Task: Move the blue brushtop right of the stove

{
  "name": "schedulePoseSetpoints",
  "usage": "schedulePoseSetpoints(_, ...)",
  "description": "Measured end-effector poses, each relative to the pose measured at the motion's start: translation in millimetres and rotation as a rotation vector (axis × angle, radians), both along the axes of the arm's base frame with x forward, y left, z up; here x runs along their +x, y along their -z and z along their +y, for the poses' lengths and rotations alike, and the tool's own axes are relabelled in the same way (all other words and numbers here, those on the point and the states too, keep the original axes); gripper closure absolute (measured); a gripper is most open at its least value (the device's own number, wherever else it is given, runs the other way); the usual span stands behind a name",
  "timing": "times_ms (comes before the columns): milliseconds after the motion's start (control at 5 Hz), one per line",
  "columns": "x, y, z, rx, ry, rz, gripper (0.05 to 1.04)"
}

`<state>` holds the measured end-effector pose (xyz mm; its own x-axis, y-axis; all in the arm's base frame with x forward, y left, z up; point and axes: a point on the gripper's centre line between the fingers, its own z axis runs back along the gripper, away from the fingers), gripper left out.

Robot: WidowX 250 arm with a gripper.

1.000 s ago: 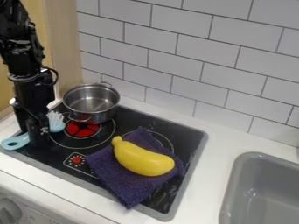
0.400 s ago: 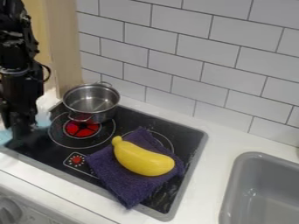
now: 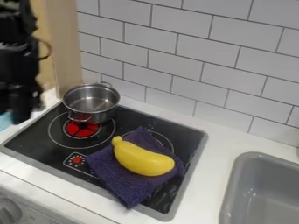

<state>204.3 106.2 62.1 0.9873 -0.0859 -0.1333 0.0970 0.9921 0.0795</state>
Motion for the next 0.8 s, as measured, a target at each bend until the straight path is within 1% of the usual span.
schedulePoseSetpoints(200, 16, -14.3, -41, 0.012, -0.117, -0.039, 0.764)
schedulePoseSetpoints(400, 40, -26.1, -73, -0.049, -0.374, -0.100, 0.764)
schedulePoseSetpoints(600, 56, -17.2, -105, -0.073, -0.610, -0.049, 0.764)
schedulePoseSetpoints(800, 83, -10.7, -133, -0.102, -0.860, -0.094, 0.764)
